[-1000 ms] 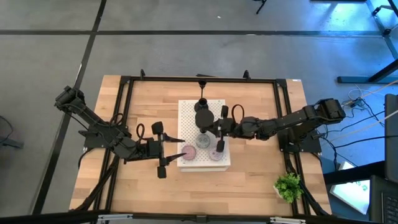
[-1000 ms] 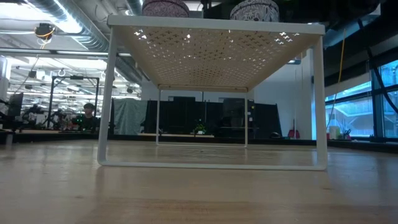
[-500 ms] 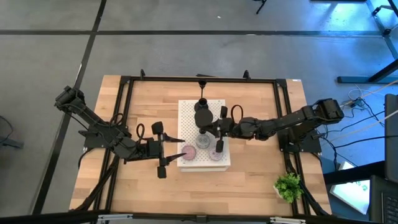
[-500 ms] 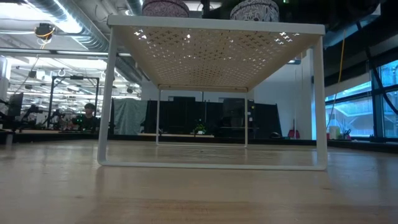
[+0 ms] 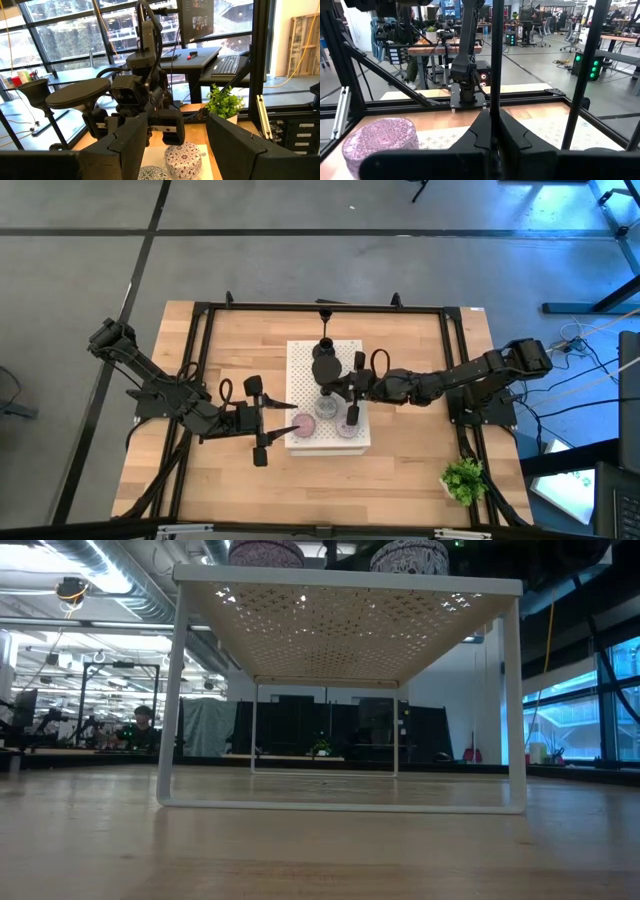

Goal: Pick & Place candle stick holders
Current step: Put the black candle holder on the shelf

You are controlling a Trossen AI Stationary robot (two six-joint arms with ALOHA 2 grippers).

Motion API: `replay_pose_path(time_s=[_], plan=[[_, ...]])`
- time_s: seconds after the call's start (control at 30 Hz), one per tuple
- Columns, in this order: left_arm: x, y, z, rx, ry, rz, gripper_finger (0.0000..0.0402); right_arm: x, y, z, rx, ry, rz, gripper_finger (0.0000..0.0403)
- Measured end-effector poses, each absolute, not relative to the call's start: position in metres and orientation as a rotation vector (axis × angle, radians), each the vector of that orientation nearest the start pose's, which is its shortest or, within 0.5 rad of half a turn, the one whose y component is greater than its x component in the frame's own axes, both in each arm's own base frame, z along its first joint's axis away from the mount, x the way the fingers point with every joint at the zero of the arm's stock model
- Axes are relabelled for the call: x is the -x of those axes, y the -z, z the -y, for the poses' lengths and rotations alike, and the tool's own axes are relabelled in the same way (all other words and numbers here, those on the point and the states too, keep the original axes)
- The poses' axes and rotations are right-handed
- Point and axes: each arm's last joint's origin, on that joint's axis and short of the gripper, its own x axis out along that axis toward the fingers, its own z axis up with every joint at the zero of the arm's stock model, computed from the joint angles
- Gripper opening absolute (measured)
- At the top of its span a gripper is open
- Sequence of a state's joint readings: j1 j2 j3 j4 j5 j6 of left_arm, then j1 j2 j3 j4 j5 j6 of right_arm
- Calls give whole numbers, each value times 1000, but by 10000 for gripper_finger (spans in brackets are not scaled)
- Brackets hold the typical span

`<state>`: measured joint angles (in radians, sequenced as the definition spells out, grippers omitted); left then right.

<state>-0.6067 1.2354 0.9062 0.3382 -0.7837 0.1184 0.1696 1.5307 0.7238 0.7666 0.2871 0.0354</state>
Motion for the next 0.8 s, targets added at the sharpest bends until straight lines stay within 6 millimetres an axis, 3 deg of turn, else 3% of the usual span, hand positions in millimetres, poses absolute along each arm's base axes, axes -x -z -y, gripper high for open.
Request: replay_pose_path(time_s=[0.8], plan=[[-236,-331,139,-112,-177,-4,200,-308,-220,-43,-59,123,-15,10]])
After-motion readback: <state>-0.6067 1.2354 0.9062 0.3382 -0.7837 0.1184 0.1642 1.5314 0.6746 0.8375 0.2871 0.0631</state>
